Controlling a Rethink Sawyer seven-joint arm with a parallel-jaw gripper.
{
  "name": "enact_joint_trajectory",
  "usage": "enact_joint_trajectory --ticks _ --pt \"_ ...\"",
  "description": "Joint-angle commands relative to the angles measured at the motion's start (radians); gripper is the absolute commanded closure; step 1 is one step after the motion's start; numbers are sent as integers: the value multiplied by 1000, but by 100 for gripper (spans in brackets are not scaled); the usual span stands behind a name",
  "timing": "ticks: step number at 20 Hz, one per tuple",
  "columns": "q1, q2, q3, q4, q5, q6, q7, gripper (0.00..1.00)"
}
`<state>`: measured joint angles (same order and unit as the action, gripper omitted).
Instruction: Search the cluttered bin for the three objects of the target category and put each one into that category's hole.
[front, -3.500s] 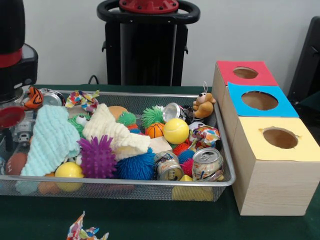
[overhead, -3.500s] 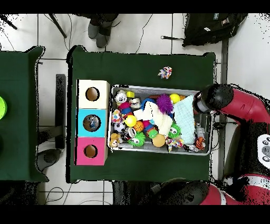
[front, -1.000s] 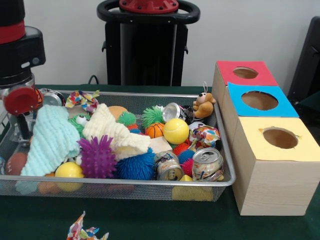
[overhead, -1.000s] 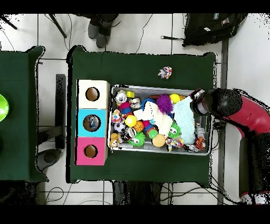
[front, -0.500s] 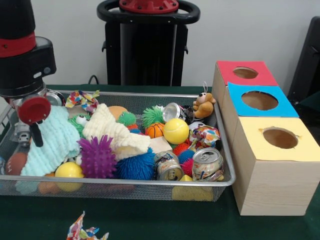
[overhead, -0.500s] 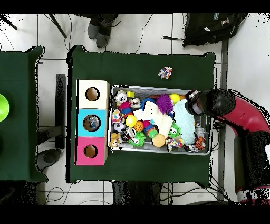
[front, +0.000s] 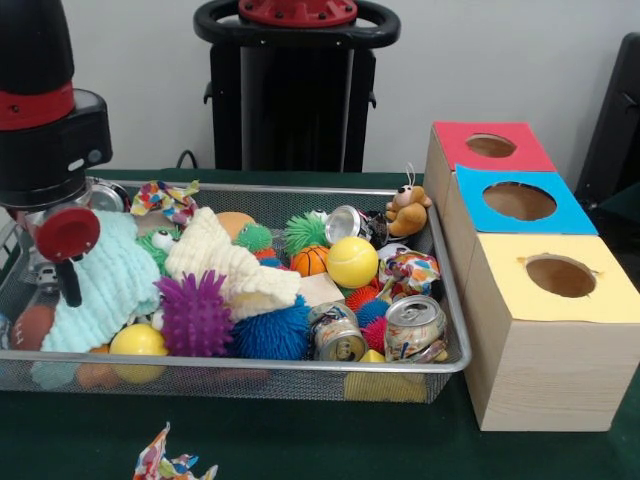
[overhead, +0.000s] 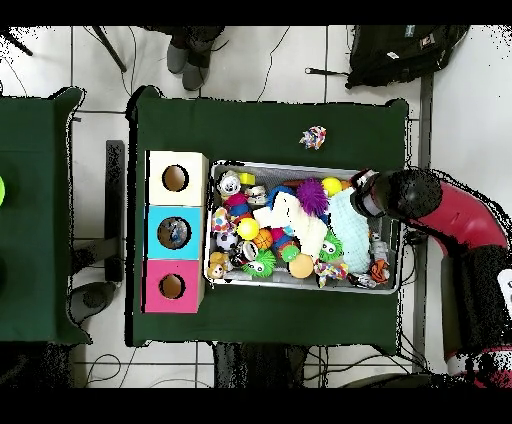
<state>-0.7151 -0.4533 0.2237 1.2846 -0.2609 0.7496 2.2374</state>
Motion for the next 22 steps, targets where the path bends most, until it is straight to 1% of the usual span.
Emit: enact_joint_trajectory --ticks 1,6,10,12,13,15,18,20,22 --pt "-14 22 44 -78 -81 -33 -176 100" --pt "-11 20 35 -115 -109 -27 -166 100" --pt "-23 56 45 -157 -130 -25 -184 100" --pt "-35 64 59 -151 -120 -6 -193 100" --pt "-46 71 66 -143 -101 34 -187 0" --pt "-56 85 73 -147 -58 82 -155 0" --pt "-74 98 98 -142 -64 43 -187 0" --pt "-72 103 96 -141 -70 36 -179 0" --pt "-71 92 95 -132 -70 34 -171 0"
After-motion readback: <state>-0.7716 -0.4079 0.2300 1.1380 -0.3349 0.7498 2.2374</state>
